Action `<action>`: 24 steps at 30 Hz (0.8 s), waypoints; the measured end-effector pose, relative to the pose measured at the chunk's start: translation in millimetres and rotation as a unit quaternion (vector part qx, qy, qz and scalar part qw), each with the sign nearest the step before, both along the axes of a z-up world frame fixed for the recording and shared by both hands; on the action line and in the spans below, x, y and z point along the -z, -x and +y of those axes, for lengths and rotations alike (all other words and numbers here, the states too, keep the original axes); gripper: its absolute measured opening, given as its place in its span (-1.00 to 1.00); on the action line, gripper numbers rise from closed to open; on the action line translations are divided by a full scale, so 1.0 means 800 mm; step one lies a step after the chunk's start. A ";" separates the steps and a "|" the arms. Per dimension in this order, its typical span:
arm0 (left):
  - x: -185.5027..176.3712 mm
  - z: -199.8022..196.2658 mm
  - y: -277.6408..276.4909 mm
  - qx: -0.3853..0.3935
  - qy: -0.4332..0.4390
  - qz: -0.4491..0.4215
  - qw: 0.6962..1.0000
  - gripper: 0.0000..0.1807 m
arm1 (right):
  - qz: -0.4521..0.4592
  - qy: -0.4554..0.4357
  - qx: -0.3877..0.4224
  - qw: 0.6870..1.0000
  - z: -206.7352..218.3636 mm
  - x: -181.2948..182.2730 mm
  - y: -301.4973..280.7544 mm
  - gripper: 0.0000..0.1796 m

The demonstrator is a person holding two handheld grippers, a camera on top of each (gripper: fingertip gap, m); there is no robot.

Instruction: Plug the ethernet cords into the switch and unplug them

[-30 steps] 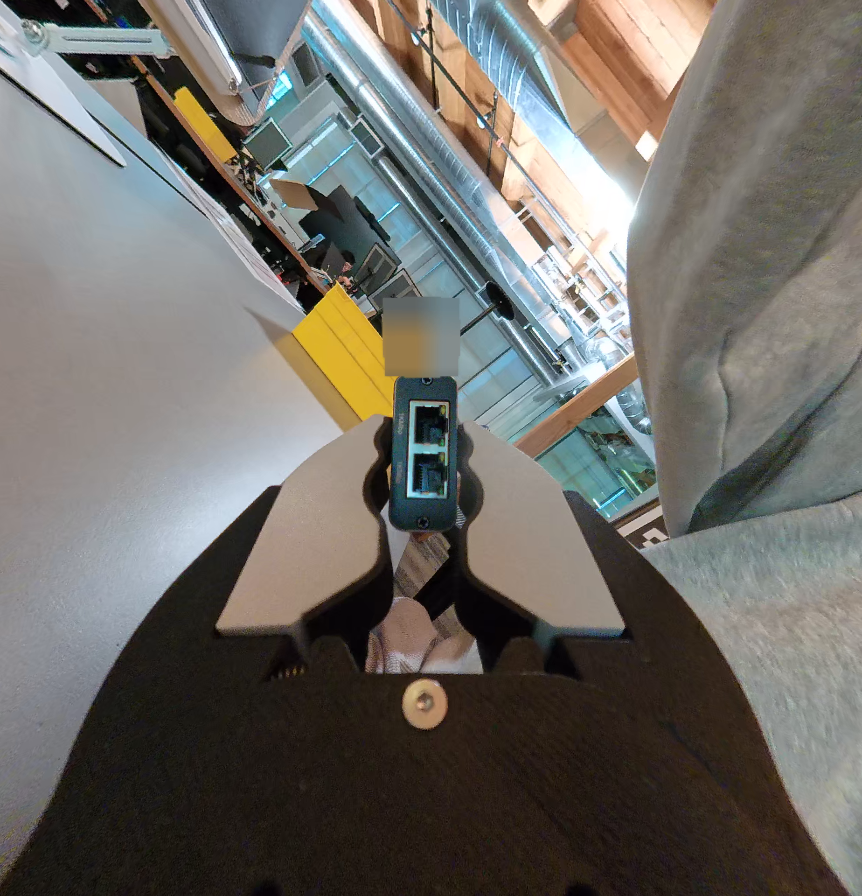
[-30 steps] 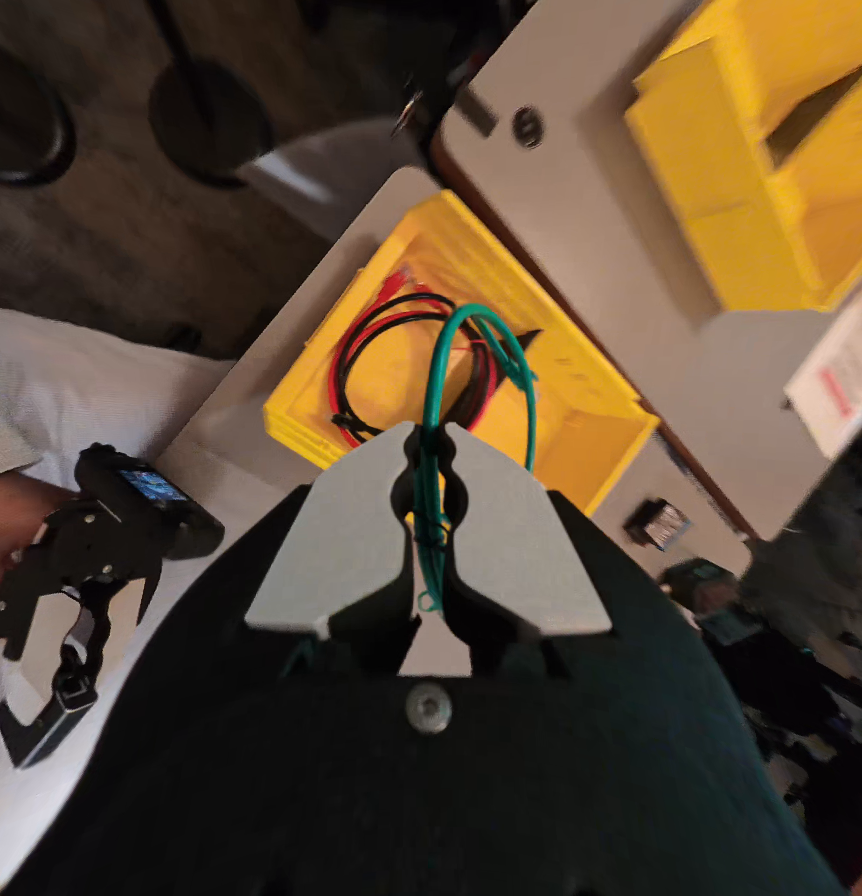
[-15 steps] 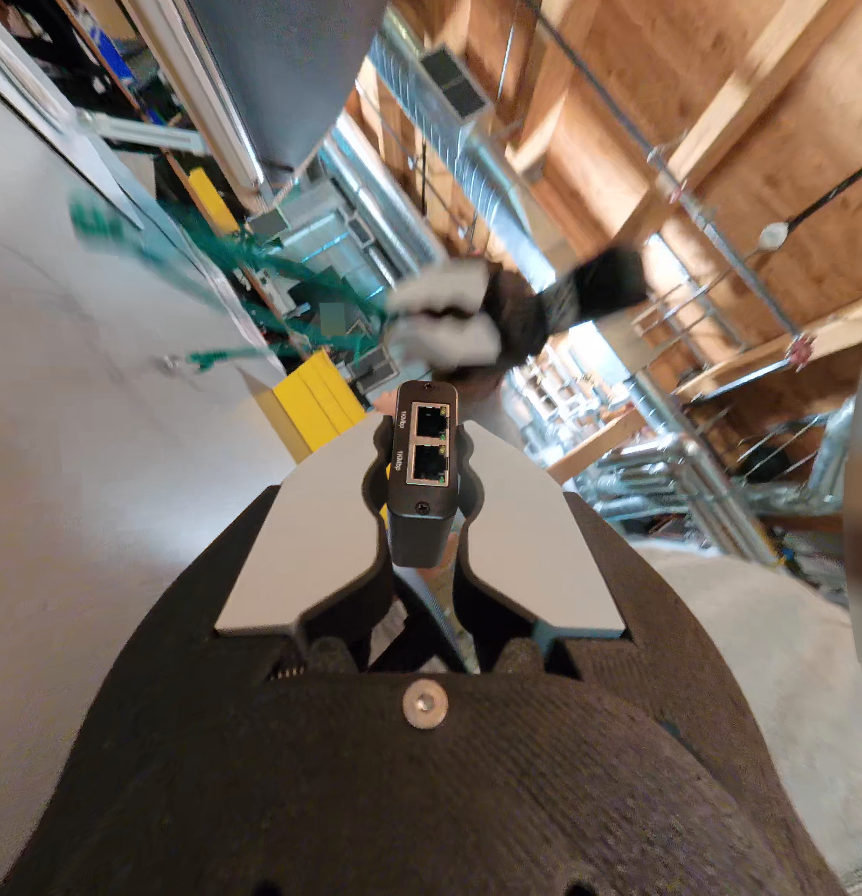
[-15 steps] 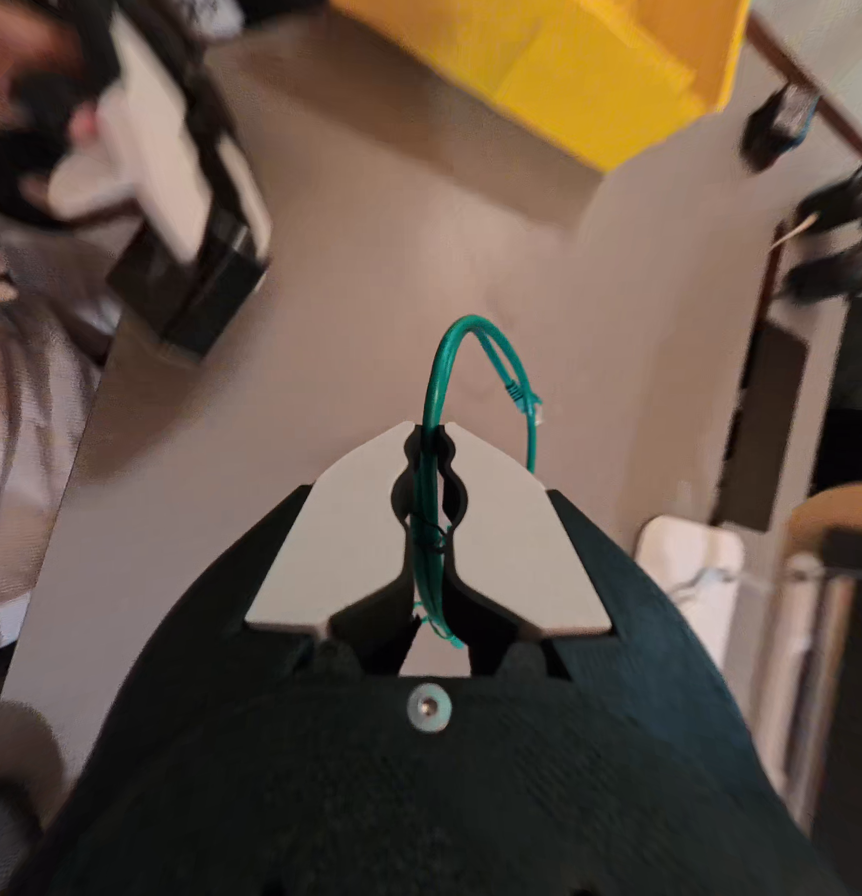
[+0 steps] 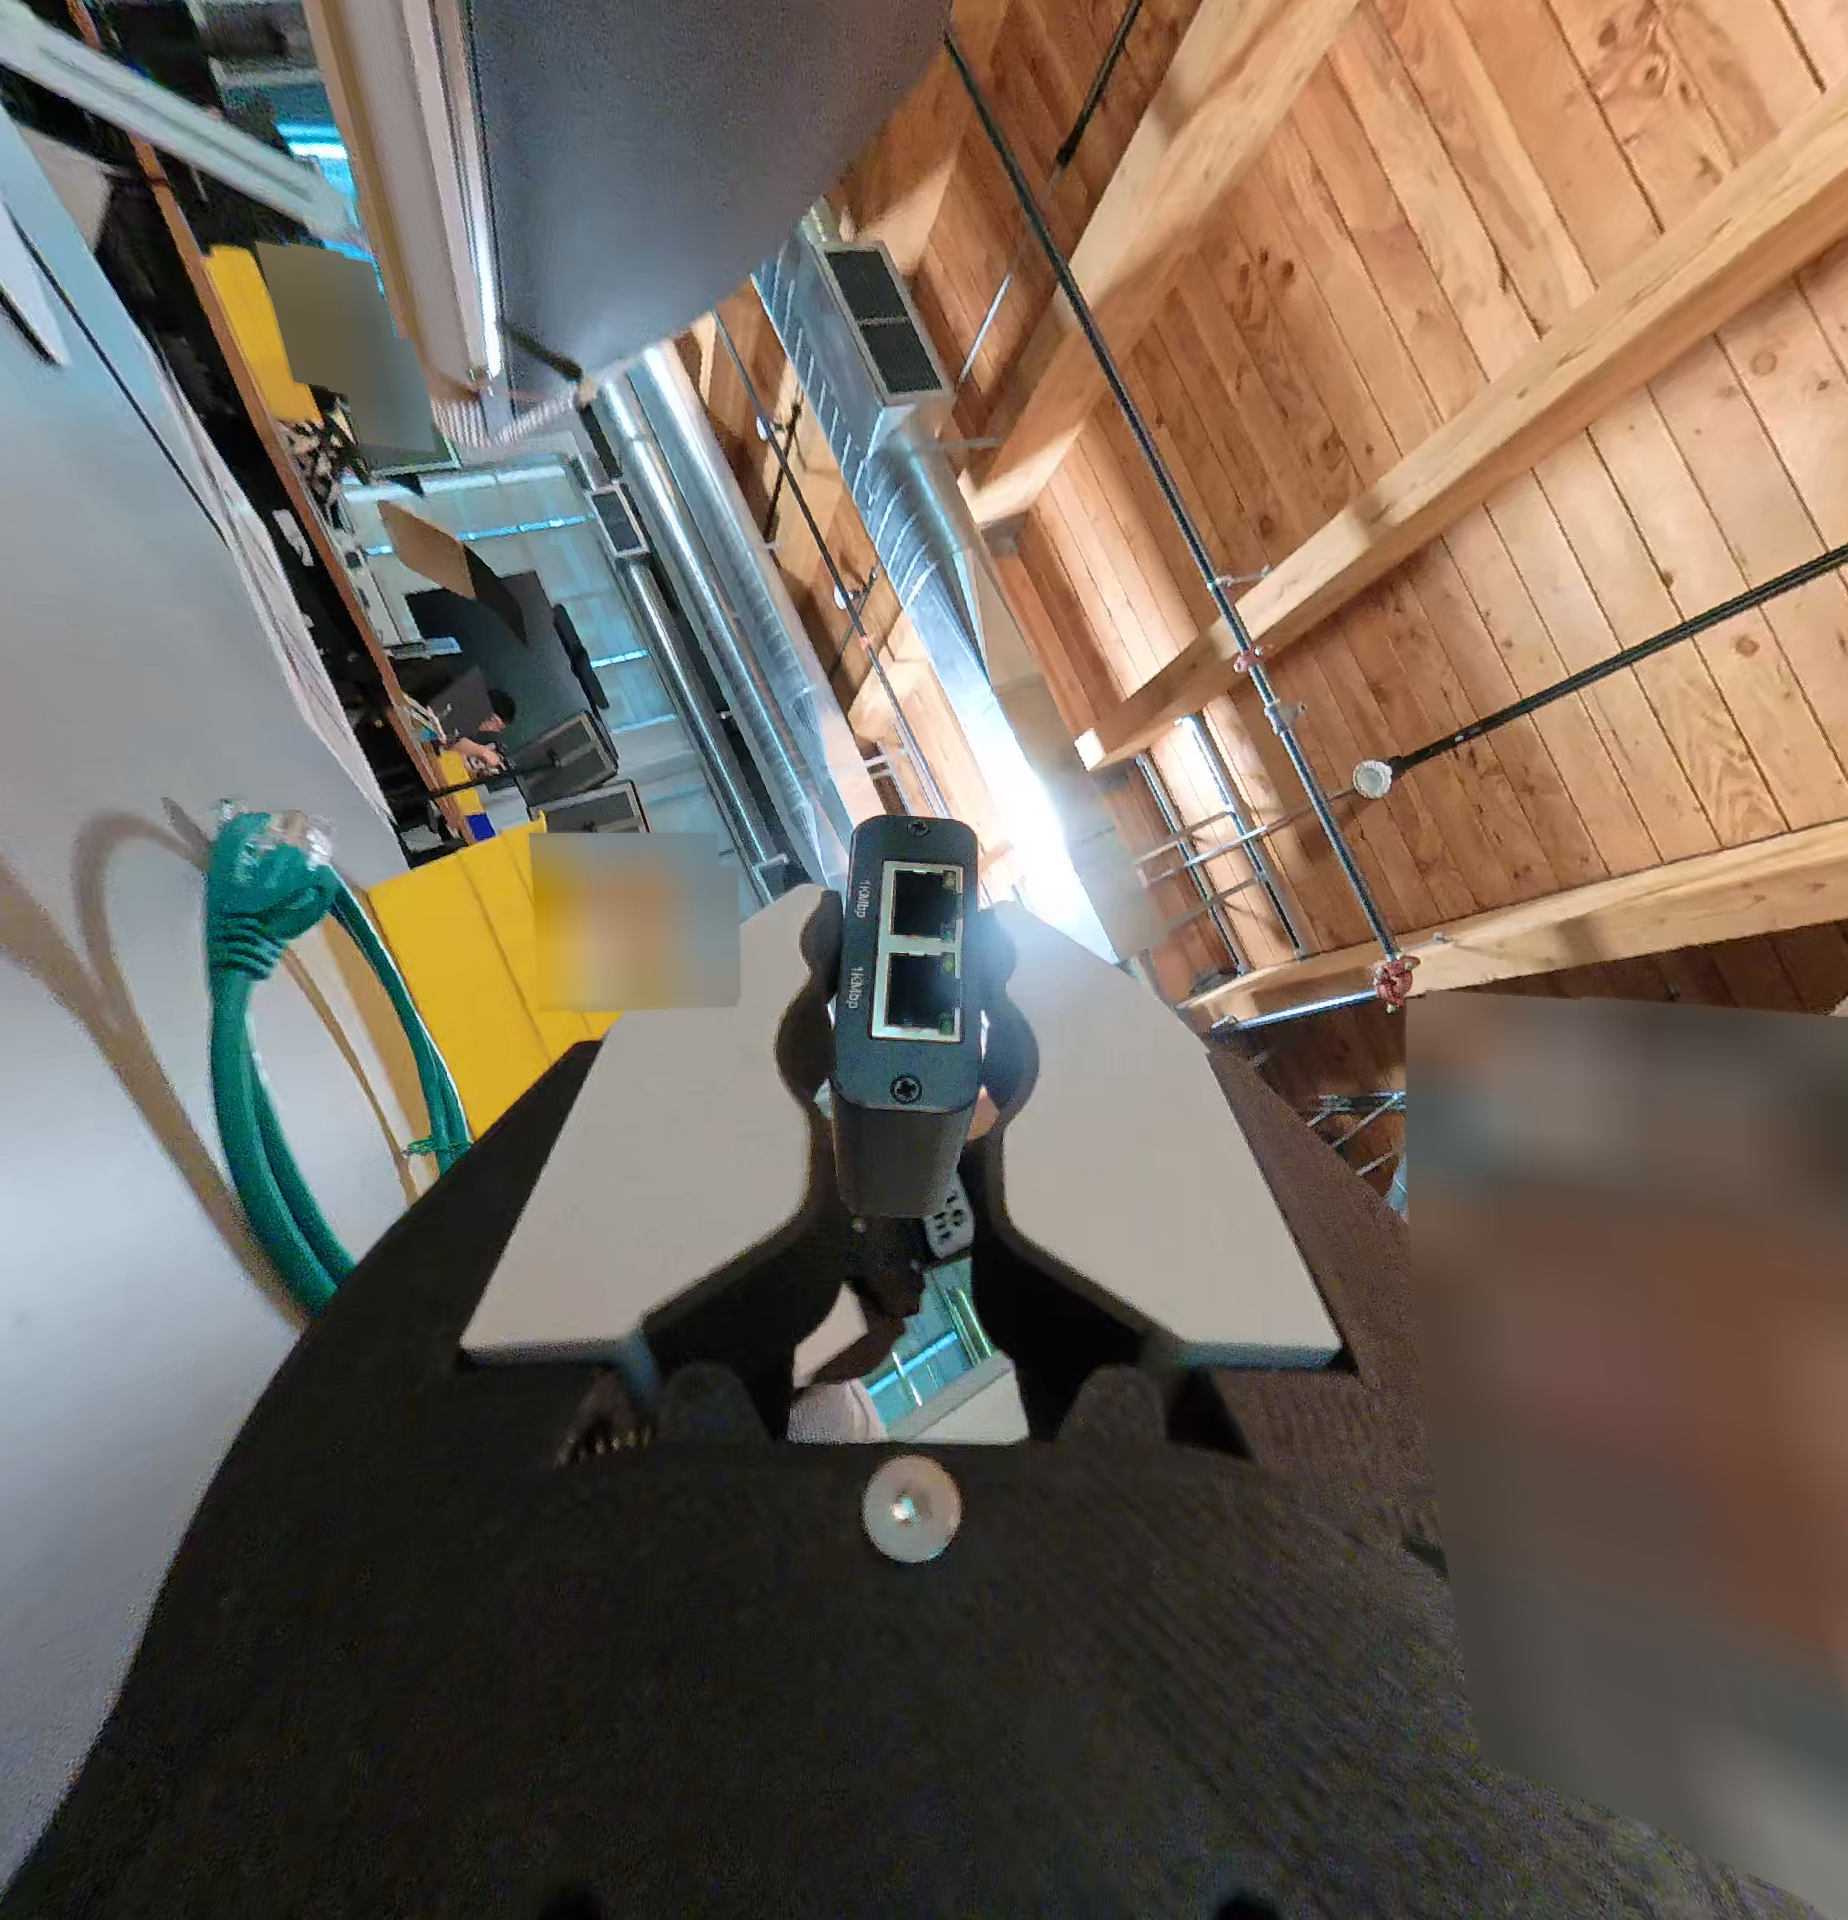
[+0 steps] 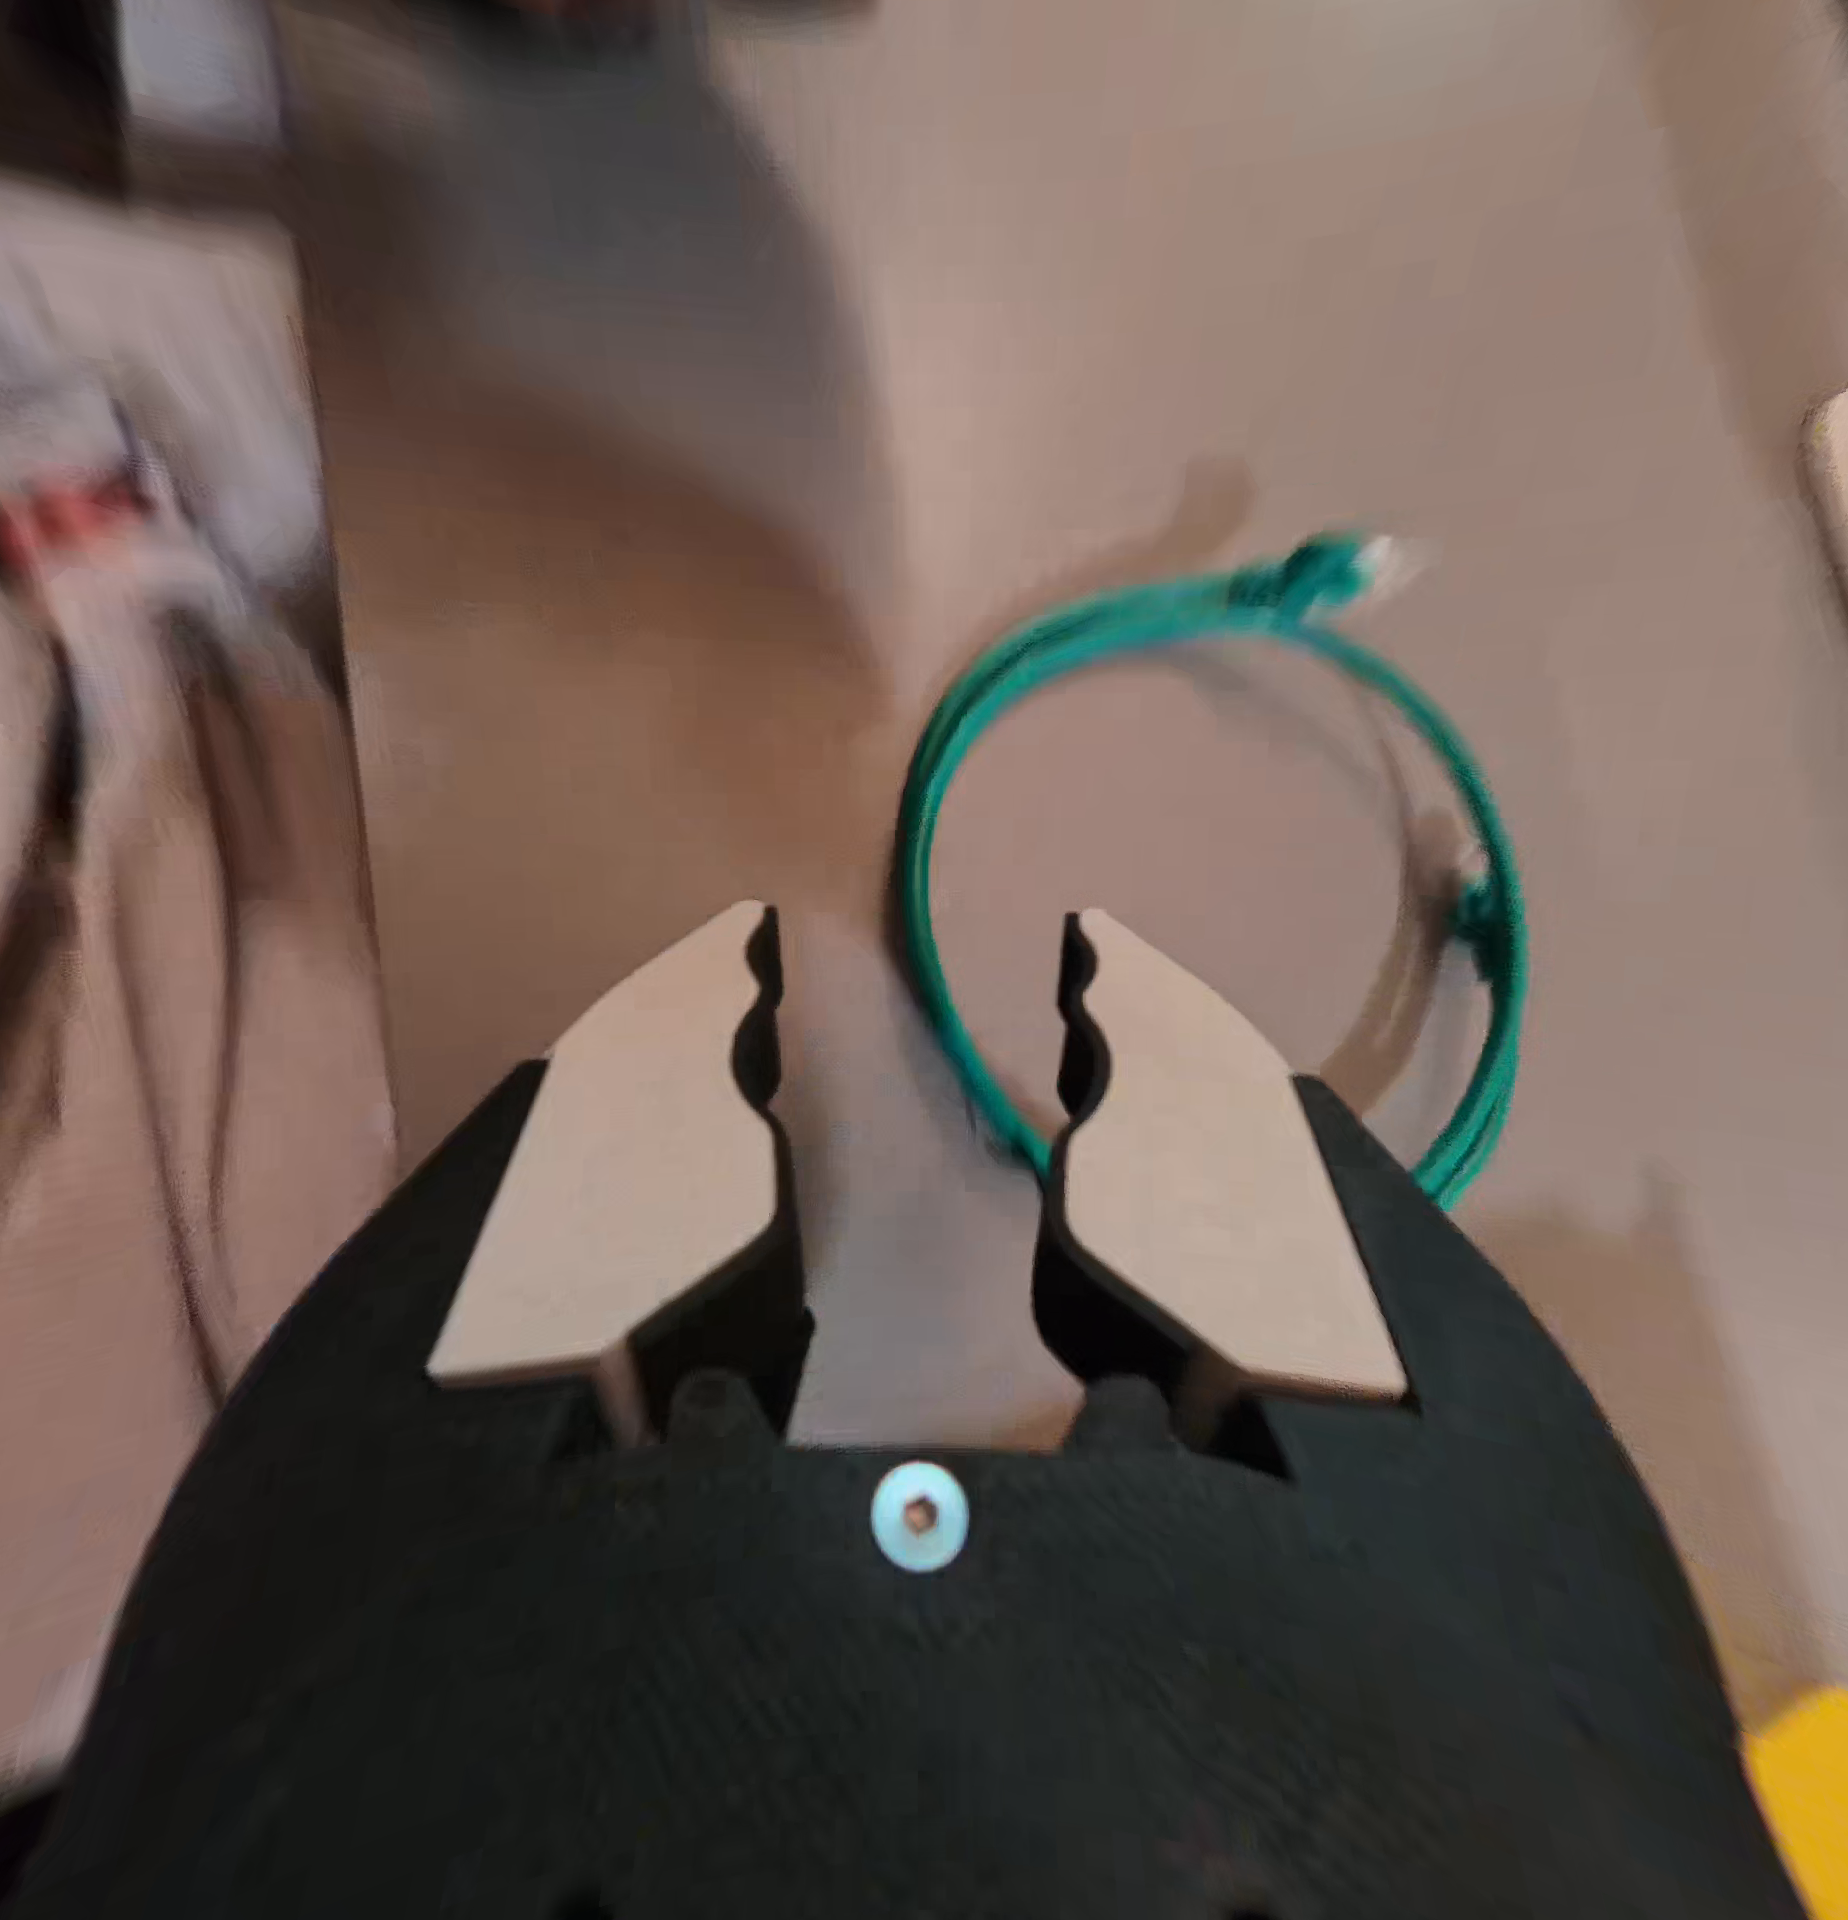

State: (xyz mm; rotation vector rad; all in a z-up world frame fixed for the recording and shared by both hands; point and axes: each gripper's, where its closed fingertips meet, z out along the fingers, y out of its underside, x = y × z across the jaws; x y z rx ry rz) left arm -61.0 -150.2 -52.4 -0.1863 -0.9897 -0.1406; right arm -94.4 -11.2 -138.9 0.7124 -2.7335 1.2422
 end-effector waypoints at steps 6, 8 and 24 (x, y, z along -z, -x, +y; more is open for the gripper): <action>-0.001 0.073 0.038 0.084 -0.038 0.023 0.995 -0.73 | -0.030 0.190 0.133 0.972 -0.063 -0.059 -0.008 -0.05; 0.006 0.091 0.041 0.111 -0.032 0.015 0.993 -0.74 | 0.018 0.201 0.116 0.972 -0.063 -0.060 -0.007 -0.07; 0.014 0.169 -0.011 0.325 0.133 0.050 0.935 -0.67 | -0.029 0.232 -0.068 0.970 -0.041 -0.068 -0.063 -0.30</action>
